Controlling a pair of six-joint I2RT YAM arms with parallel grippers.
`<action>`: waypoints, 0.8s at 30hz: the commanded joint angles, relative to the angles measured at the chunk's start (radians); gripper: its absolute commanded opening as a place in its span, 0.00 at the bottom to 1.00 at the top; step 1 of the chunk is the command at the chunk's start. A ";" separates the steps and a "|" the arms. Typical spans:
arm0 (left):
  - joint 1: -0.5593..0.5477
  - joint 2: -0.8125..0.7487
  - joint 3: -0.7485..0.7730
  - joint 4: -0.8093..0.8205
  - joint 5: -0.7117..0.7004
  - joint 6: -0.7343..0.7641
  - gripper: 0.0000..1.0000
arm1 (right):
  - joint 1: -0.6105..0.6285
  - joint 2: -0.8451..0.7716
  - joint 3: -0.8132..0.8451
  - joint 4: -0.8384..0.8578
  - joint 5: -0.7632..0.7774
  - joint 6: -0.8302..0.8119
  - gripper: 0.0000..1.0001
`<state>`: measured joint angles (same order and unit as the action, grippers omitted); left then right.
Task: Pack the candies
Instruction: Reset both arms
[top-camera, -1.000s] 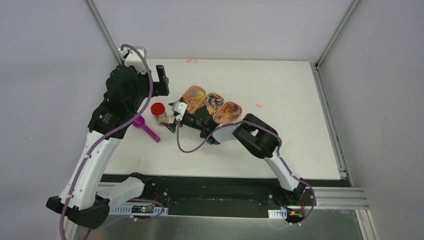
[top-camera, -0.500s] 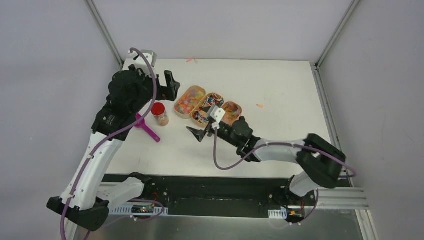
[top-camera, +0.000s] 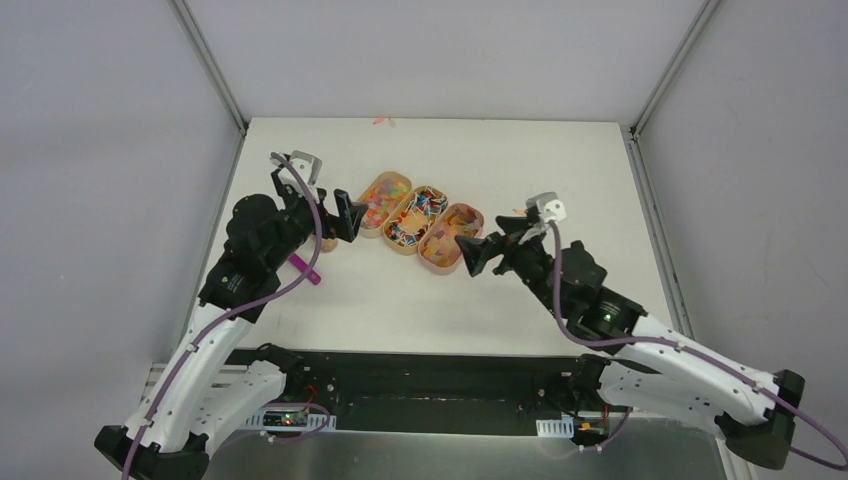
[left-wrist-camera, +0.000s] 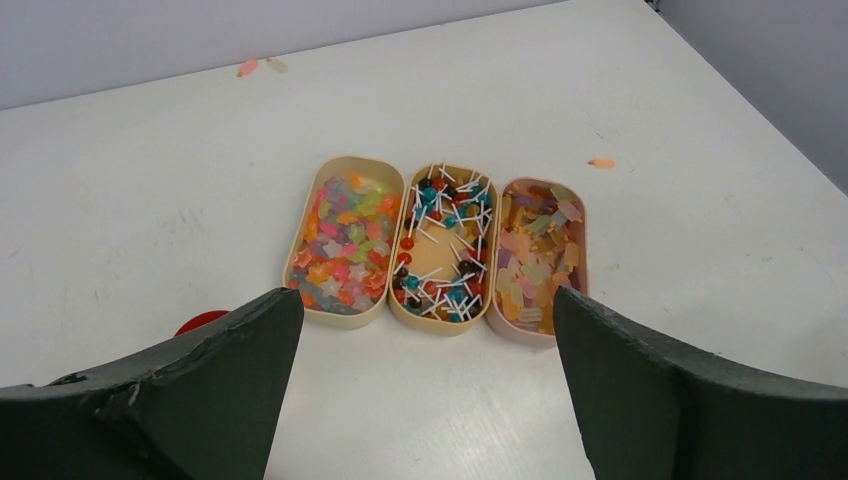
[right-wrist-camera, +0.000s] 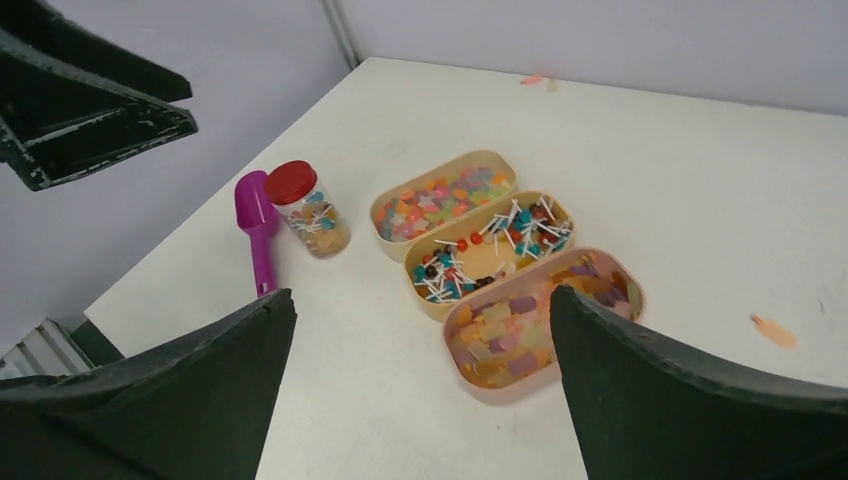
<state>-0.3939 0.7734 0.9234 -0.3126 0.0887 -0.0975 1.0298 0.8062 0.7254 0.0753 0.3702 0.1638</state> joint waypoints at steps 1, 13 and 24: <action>-0.006 -0.018 -0.047 0.100 0.033 -0.003 0.99 | 0.000 -0.108 0.047 -0.272 0.171 0.135 1.00; -0.006 -0.002 -0.143 0.156 0.074 -0.009 0.99 | 0.000 -0.161 0.121 -0.502 0.240 0.283 1.00; -0.006 -0.010 -0.156 0.156 0.062 0.001 0.99 | 0.000 -0.172 0.101 -0.472 0.218 0.271 1.00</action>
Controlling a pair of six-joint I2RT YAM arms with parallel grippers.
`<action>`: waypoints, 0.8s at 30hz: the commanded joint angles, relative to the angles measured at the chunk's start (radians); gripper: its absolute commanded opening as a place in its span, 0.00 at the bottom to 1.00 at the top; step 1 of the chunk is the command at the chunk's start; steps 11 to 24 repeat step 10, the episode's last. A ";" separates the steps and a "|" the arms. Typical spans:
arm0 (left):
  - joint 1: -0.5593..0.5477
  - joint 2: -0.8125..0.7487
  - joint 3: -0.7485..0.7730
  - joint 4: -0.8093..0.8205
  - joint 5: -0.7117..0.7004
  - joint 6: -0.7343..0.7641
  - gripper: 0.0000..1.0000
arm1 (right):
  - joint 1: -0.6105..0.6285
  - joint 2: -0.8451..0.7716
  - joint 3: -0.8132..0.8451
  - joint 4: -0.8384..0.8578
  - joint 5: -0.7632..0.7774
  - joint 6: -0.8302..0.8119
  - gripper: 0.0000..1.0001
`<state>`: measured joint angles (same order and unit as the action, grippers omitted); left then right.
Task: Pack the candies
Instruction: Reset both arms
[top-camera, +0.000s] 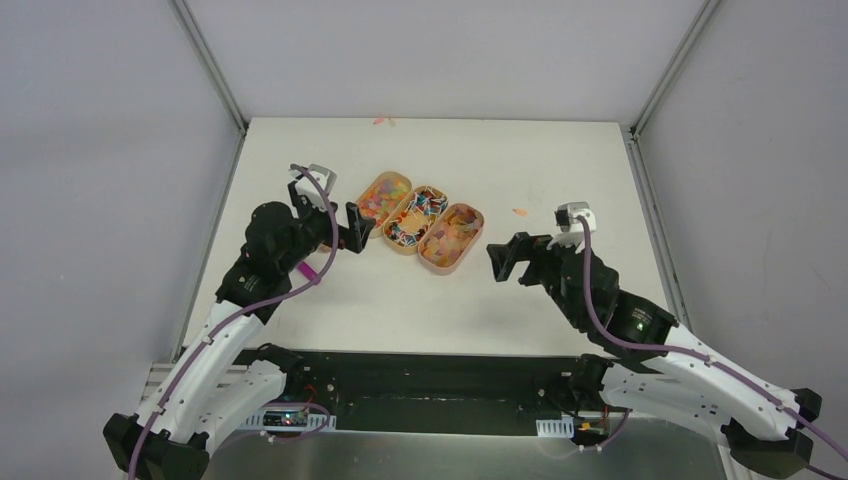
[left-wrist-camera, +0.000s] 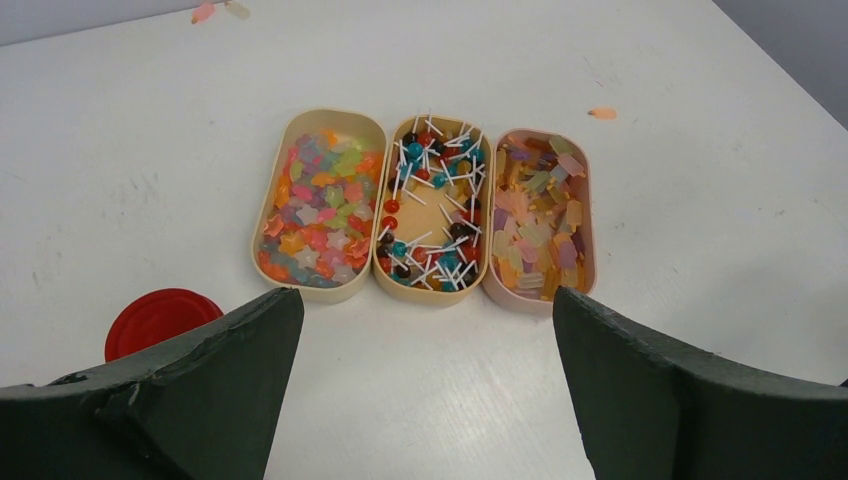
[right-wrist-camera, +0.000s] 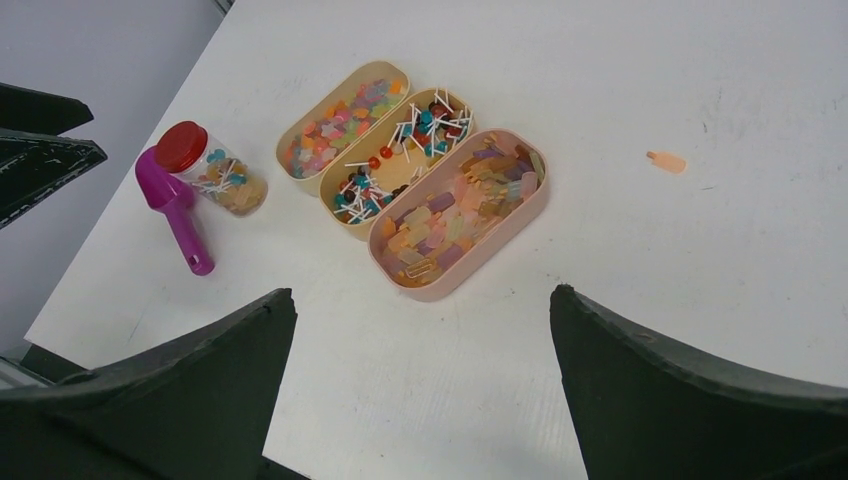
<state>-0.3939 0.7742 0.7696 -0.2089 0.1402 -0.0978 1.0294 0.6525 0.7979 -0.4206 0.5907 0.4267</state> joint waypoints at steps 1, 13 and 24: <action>-0.006 -0.010 -0.001 0.052 0.012 -0.001 0.99 | 0.000 -0.023 0.021 0.037 -0.011 0.008 1.00; -0.006 0.004 -0.002 0.048 0.025 -0.004 0.99 | 0.001 -0.023 0.005 0.058 -0.006 0.004 1.00; -0.006 0.004 -0.002 0.048 0.025 -0.004 0.99 | 0.001 -0.023 0.005 0.058 -0.006 0.004 1.00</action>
